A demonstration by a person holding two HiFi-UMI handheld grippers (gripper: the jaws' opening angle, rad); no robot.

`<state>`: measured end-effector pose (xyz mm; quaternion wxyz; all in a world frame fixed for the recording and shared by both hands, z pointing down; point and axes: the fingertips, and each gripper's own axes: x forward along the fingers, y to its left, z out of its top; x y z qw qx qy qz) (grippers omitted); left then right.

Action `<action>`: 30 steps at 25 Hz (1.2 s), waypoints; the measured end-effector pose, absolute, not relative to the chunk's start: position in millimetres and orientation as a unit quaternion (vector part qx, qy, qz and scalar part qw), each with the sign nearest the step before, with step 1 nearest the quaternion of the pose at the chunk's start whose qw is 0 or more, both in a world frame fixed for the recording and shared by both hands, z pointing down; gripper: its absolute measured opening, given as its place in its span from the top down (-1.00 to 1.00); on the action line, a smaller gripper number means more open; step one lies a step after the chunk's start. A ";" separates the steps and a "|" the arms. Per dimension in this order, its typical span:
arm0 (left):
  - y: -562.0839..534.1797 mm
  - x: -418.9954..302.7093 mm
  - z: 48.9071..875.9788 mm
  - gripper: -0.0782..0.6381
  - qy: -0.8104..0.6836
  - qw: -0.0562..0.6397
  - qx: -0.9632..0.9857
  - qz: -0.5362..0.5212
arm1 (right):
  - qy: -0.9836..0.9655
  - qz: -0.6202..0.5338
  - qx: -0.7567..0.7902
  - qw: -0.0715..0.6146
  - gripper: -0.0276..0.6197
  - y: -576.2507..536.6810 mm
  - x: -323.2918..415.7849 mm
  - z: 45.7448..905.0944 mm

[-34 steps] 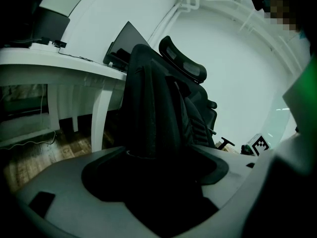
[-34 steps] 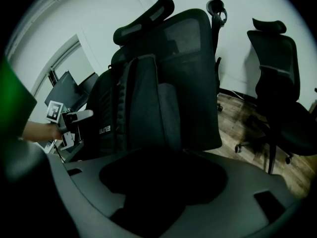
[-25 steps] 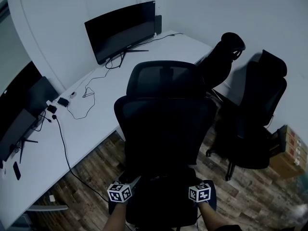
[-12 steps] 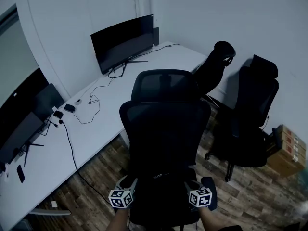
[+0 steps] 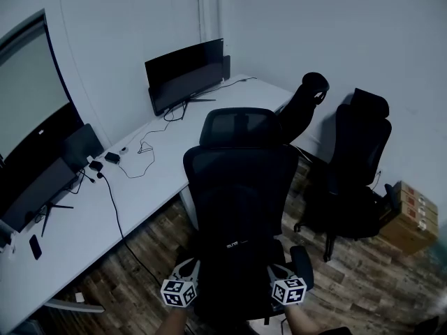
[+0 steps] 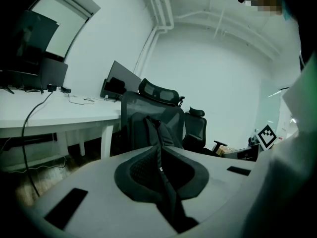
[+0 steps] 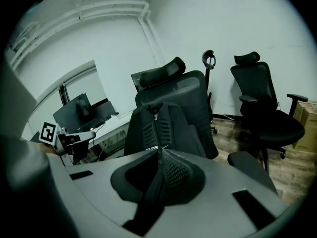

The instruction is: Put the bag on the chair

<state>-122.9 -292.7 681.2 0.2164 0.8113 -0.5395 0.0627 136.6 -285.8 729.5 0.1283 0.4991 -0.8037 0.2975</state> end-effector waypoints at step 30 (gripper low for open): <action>-3.5 -113.1 535.0 0.72 -0.461 0.140 0.877 0.001 | -0.825 0.223 0.518 0.039 0.73 -17.1 93.3 581.3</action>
